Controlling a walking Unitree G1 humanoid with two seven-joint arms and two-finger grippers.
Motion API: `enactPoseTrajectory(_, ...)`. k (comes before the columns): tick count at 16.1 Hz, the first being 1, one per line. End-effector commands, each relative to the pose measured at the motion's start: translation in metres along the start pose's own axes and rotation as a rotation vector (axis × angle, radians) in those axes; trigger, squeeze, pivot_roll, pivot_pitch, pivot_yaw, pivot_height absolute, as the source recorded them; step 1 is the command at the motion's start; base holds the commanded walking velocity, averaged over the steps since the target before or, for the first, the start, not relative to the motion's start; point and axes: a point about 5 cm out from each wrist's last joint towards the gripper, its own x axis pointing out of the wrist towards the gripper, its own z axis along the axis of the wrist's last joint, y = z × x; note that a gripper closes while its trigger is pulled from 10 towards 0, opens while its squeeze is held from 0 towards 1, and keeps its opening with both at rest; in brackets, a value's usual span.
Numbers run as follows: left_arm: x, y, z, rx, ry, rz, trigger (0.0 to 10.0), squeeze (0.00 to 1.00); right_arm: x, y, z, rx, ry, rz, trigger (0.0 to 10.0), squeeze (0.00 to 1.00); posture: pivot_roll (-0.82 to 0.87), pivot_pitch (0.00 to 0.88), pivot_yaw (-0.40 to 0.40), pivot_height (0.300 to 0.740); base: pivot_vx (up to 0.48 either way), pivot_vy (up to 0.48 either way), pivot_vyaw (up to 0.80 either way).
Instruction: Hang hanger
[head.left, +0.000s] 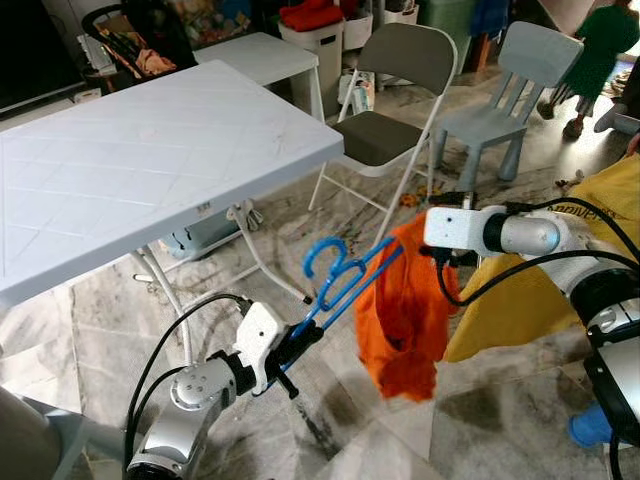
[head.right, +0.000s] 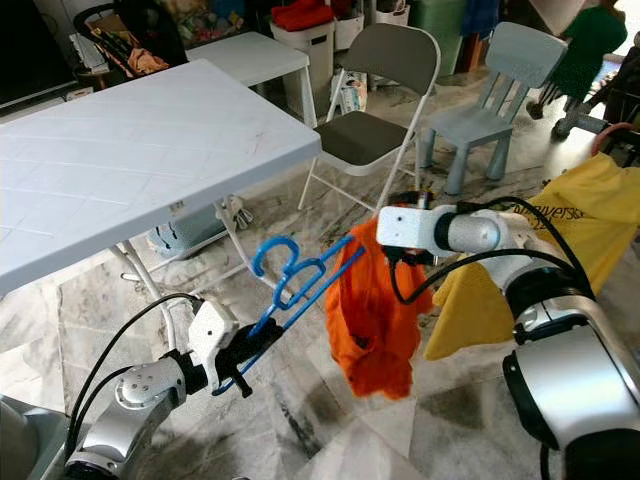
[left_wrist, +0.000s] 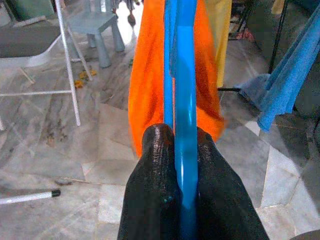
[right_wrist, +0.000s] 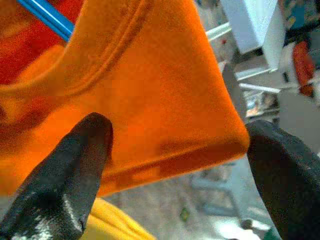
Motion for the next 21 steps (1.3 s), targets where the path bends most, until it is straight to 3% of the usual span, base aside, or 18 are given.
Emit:
enactPoseTrajectory(1,-0.002,0.009,0.009,-0.001,-0.046,0.041,0.0,0.0,0.003,0.006,-0.001,0.056,-0.002,0.034,10.0,1.0,-0.12,0.0,0.096,0.74,0.0,0.0,0.0)
enactPoseTrajectory(5,0.001,0.007,0.014,-0.013,-0.068,0.04,0.0,0.0,0.013,0.025,-0.006,0.3,-0.013,0.037,10.0,1.0,-0.12,0.0,0.095,0.74,0.0,0.0,0.0)
enactPoseTrajectory(7,0.002,0.007,0.017,-0.042,-0.087,0.055,0.0,0.0,0.019,0.027,-0.01,0.467,0.02,-0.103,10.0,0.89,-0.12,0.0,0.095,0.74,0.0,0.0,0.0)
enactPoseTrajectory(8,0.002,0.006,0.017,-0.042,-0.085,0.05,0.0,0.0,0.02,0.024,-0.008,0.496,0.008,-0.158,10.0,0.51,-0.11,0.0,0.097,0.74,0.0,0.0,0.0)
enactPoseTrajectory(9,0.001,0.005,0.015,-0.042,-0.078,0.045,0.0,0.0,0.022,0.022,-0.005,0.543,-0.007,-0.198,10.0,0.0,-0.11,0.0,0.097,0.74,0.0,0.0,0.0)
enactPoseTrajectory(12,-0.001,0.005,0.011,-0.024,-0.051,0.036,0.0,0.0,0.019,0.013,-0.007,0.633,-0.008,-0.289,10.0,0.0,-0.11,0.0,0.095,0.74,0.0,0.0,0.0)
enactPoseTrajectory(13,0.0,0.005,0.012,-0.027,-0.055,0.039,0.0,0.0,0.021,0.018,-0.006,0.691,-0.032,-0.247,10.0,0.0,-0.11,0.0,0.094,0.74,0.0,0.0,0.0)
enactPoseTrajectory(17,0.002,0.004,0.02,-0.02,-0.083,0.022,0.0,0.0,0.037,0.06,0.005,0.762,-0.11,0.005,10.0,0.0,-0.11,0.0,0.093,0.74,0.0,0.0,0.0)
enactPoseTrajectory(18,0.002,0.004,0.021,-0.02,-0.087,0.018,0.0,0.0,0.039,0.063,0.007,0.774,-0.119,0.022,10.0,0.0,-0.11,0.0,0.093,0.74,0.0,0.0,0.0)
enactPoseTrajectory(19,0.002,0.002,0.024,-0.016,-0.095,0.0,0.0,0.0,0.043,0.073,0.01,0.792,-0.124,0.029,0.5,0.0,-0.11,0.0,0.093,0.74,0.0,0.0,0.0)
enactPoseTrajectory(21,0.003,-0.001,0.028,-0.013,-0.109,-0.024,0.0,0.0,0.048,0.081,0.011,0.826,-0.113,-0.003,0.0,0.0,-0.11,0.0,0.092,0.74,0.0,0.0,0.0)
